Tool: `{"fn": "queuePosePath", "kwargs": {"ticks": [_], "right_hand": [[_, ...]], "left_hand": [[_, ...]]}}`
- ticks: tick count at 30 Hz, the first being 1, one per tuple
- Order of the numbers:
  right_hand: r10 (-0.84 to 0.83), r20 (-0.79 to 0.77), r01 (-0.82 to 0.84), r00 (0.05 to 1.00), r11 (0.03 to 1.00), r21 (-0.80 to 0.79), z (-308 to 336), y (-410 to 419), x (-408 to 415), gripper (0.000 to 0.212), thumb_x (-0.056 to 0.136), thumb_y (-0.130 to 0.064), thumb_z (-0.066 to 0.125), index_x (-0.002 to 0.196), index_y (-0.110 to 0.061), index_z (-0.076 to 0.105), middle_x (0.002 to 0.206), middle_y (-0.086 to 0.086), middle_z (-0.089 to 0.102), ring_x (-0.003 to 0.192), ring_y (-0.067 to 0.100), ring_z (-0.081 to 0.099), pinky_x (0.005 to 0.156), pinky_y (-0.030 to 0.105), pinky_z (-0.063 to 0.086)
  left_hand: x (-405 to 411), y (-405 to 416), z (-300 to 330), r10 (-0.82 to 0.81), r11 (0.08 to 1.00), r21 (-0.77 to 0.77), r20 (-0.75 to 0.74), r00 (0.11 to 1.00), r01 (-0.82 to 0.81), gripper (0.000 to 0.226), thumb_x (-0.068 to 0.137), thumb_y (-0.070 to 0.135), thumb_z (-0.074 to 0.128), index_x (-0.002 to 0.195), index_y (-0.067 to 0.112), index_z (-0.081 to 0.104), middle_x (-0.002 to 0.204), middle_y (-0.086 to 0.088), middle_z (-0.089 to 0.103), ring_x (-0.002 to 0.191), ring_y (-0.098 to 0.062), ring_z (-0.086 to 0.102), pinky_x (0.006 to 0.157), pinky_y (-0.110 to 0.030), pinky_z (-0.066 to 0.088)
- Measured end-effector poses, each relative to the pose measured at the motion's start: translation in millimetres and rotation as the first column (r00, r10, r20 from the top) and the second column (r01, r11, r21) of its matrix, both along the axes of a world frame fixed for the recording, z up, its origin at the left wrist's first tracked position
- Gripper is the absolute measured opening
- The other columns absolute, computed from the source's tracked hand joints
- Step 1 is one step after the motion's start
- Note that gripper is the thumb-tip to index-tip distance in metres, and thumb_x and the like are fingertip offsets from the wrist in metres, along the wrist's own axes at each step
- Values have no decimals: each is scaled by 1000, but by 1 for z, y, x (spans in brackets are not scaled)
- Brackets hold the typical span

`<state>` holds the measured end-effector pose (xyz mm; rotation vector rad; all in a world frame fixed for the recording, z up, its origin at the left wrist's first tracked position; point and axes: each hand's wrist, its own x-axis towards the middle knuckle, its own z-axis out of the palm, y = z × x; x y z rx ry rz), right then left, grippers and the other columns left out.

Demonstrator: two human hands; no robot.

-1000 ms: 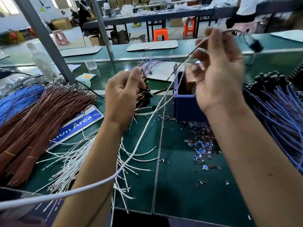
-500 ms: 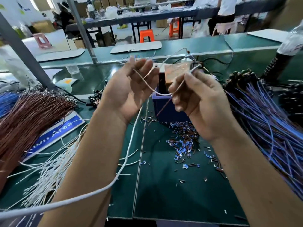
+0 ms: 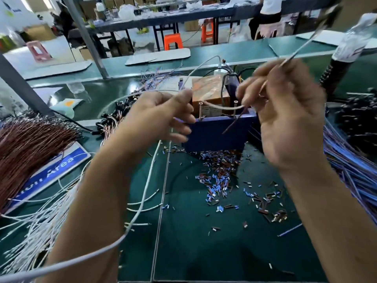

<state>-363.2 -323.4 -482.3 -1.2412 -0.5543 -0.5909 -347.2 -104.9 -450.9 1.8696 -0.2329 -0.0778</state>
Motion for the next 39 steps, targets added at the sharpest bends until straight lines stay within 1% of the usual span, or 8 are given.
{"fn": "queuePosePath", "kwargs": {"ticks": [5, 10, 14, 17, 20, 28, 33, 39], "right_hand": [[-169, 25, 170, 985, 982, -76, 29, 3, 8, 18, 112, -14, 44, 100, -12, 58, 59, -8, 43, 46, 17, 33, 44, 28, 32], [-223, -7, 159, 975, 717, -679, 13, 41, 6, 17, 106, -20, 59, 102, -15, 75, 77, -15, 67, 69, 4, 59, 64, 27, 43], [-249, 43, 182, 968, 570, -801, 3, 43, -1, 25, 104, -27, 62, 92, -11, 76, 68, -4, 60, 66, 14, 53, 64, 35, 37], [-231, 57, 190, 971, 608, -770, 9, 24, -8, 23, 104, -25, 64, 92, -10, 78, 61, -11, 55, 60, 2, 50, 59, 16, 33], [-214, 88, 207, 973, 632, -747, 22, 6, -15, 20, 103, -20, 66, 89, -9, 76, 60, -16, 55, 57, -1, 48, 59, 11, 32], [-108, 268, 285, 957, 512, -810, 60, 9, -38, 25, 101, -33, 64, 89, -16, 78, 63, -9, 60, 59, 11, 51, 60, 20, 38], [-176, 257, 309, 950, 422, -852, 45, 20, -26, 10, 99, -30, 70, 99, -21, 74, 71, -16, 60, 65, 0, 53, 68, 35, 46], [-263, 174, 294, 949, 542, -787, 19, 5, -5, 19, 97, -38, 72, 93, -20, 67, 66, -15, 62, 60, 6, 58, 65, 31, 49]], "left_hand": [[-10, 22, 18, -421, 907, -53, -94, 902, 418, 41, 96, 44, 57, 99, 8, 75, 87, -14, 72, 52, -15, 58, 37, -15, 40], [-6, -16, 6, -67, 985, -134, 264, 962, 105, 26, 102, 30, 60, 118, 12, 71, 78, 13, 65, 57, 1, 49, 48, -15, 33], [-8, -16, 1, 133, 987, -132, 335, 933, -93, 32, 106, 30, 52, 91, 18, 77, 81, 13, 72, 70, 2, 59, 65, -13, 46], [-7, 2, 10, 148, 802, -597, 169, 974, -18, 43, 108, 37, 40, 77, 17, 63, 76, 1, 66, 81, -16, 64, 83, -33, 56], [-8, 23, 24, -50, 510, -844, 162, 986, 165, 45, 113, 38, 26, 79, 17, 45, 59, 7, 38, 51, -7, 36, 58, -19, 43], [-13, 29, 36, -207, 788, -509, 308, 929, 345, 46, 114, 33, 12, 83, 17, 43, 59, 10, 39, 43, 0, 23, 36, -15, 19], [-11, 5, 10, -168, 985, 80, 189, 967, 155, 32, 112, 28, 38, 93, 22, 63, 78, -3, 70, 42, -4, 31, 38, -15, 24], [0, -13, -35, -368, 892, -304, -58, 928, 335, 42, 103, 37, 47, 82, 14, 76, 56, -4, 61, 38, -6, 32, 37, -17, 14]]}}
